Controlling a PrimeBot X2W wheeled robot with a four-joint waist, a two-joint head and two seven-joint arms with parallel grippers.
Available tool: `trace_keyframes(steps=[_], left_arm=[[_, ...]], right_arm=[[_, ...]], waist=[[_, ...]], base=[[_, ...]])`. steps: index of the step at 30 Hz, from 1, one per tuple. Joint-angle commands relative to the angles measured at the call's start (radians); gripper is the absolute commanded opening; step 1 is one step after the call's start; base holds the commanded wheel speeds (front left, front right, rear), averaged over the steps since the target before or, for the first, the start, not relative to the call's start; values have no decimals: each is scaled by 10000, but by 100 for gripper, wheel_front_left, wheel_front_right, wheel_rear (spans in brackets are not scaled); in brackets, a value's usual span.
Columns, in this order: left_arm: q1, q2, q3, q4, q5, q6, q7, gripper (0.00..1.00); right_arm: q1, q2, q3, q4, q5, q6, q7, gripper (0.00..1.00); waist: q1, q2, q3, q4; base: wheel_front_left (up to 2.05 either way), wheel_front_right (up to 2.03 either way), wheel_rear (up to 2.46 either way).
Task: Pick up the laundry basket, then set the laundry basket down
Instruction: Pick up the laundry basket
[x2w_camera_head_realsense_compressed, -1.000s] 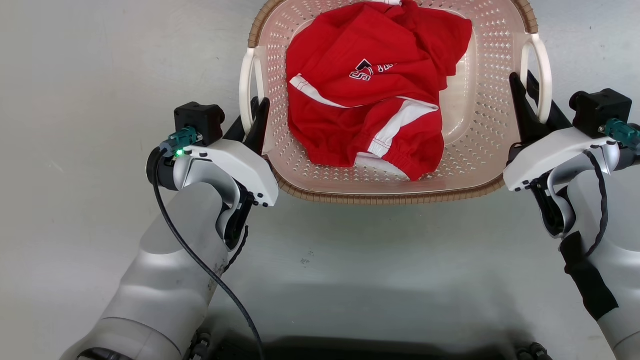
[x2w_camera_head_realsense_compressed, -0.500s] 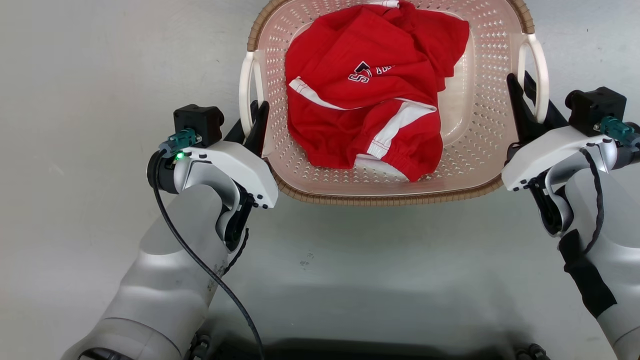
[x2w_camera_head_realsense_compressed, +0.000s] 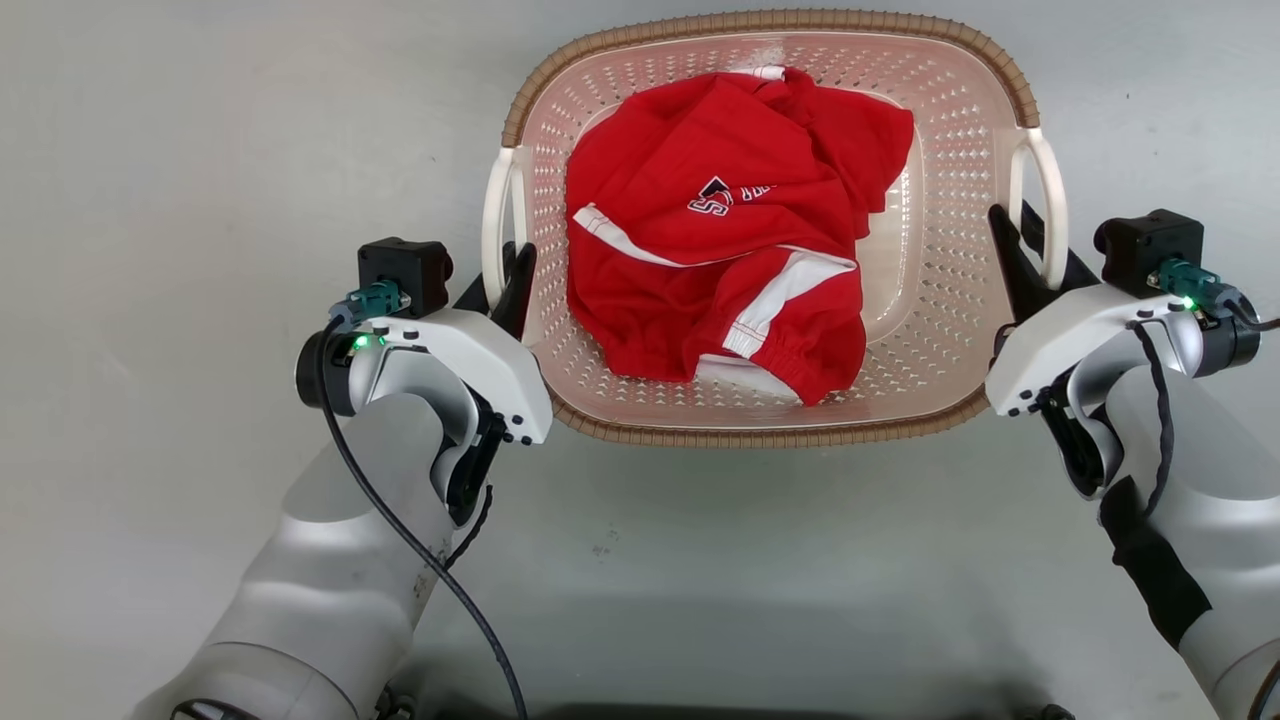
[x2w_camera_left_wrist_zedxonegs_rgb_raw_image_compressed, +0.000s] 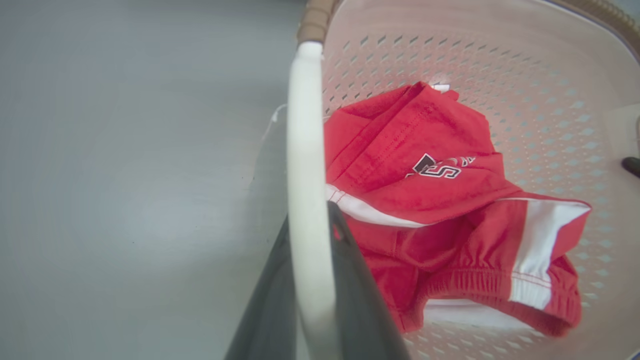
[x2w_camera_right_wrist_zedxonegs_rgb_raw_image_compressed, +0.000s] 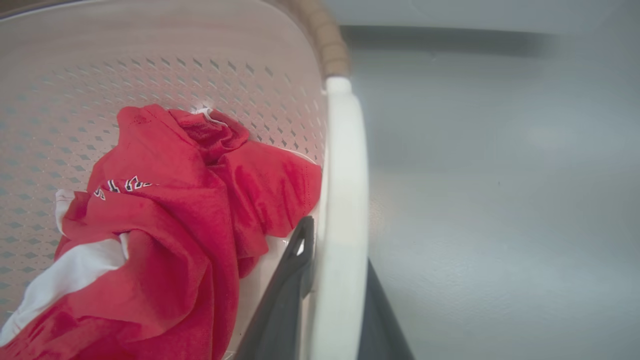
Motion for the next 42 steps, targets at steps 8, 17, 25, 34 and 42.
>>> trace_keyframes(steps=[8,17,25,34,42], left_arm=[[308,712,-271,263,-540,-82,-122,0],[594,968,-899,761,-1508,-82,270,0],[1029,1263,-1255,1001,-2229,-82,660,0],[1707,1512,-1564,1215,-2861,-82,1265,0],[2097,1877,-1796,1209,-3287,-82,1768,0]], right_arm=[[196,-156,238,982,273,62,-34,0],[161,-156,1373,1698,1364,62,7,0],[291,-156,2476,2105,2301,62,484,0],[647,-156,3329,2409,3198,62,1144,0],[1156,-156,3771,2549,4107,62,1466,0]], waist=[[0,0,-606,-96],[0,0,-1454,-256],[0,0,-2410,-390],[0,0,-3704,-538],[0,0,-4716,-752]], base=[[0,0,0],[0,0,0],[0,0,0],[0,0,0],[0,0,0]])
